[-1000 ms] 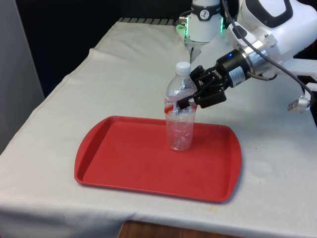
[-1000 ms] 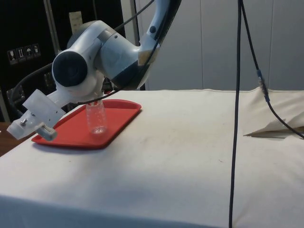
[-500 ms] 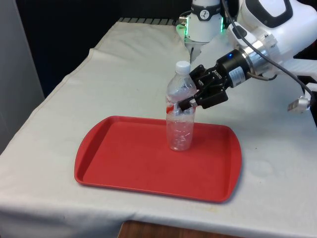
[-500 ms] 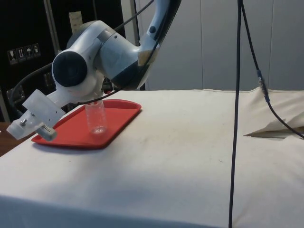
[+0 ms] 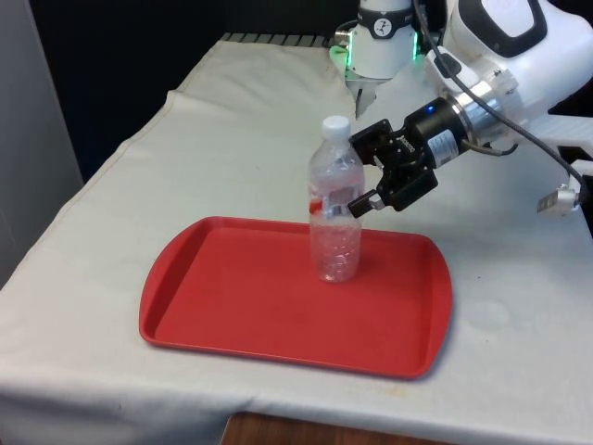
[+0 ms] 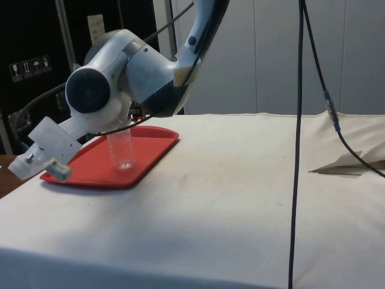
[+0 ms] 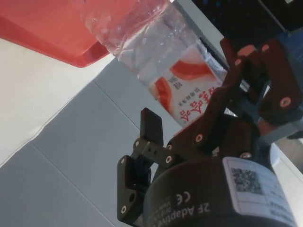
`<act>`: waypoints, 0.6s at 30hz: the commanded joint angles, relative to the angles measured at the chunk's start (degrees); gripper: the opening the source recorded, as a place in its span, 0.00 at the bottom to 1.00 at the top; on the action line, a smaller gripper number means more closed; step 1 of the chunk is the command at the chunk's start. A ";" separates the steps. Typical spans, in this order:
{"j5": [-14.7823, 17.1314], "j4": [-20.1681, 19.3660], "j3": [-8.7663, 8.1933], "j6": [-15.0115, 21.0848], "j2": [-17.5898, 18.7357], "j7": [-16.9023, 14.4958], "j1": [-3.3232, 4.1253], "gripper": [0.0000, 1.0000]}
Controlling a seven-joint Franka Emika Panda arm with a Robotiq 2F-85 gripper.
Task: Place the bottle upright on the tray.
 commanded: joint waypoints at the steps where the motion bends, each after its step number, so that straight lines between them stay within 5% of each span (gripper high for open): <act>1: 0.06 0.17 0.06 0.29 0.17 0.06 -0.06 1.00; 18: 0.92 0.52 1.15 -1.49 -0.74 -0.29 0.57 1.00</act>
